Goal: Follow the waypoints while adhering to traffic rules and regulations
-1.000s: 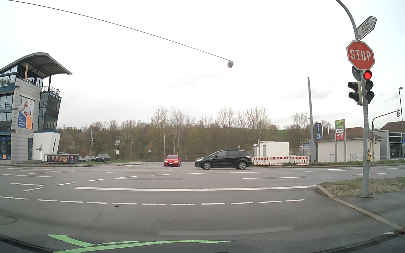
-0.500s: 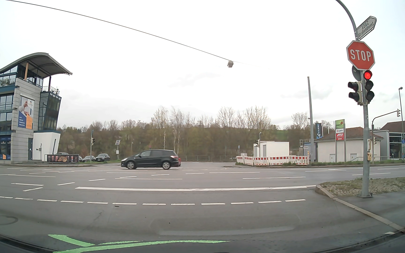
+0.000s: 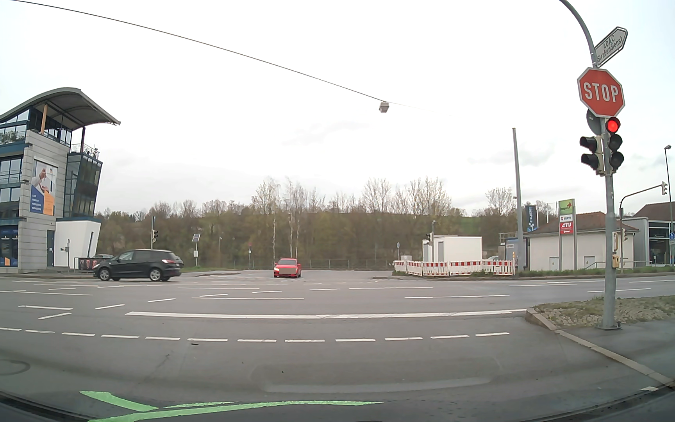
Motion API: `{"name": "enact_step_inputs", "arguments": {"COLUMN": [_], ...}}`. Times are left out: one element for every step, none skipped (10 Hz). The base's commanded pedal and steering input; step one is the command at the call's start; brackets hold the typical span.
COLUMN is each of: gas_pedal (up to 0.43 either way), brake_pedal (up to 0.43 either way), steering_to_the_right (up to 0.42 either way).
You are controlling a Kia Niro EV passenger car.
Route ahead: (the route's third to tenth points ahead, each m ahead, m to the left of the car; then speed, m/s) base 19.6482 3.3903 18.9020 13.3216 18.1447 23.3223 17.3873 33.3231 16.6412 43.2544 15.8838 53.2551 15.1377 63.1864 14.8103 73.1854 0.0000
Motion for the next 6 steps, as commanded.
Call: {"name": "enact_step_inputs", "arguments": {"gas_pedal": [0.000, 0.000, 0.000, 0.000, 0.000, 0.000], "brake_pedal": [0.409, 0.409, 0.409, 0.409, 0.409, 0.409], "steering_to_the_right": [-0.073, -0.073, -0.073, -0.073, -0.073, -0.073]}}
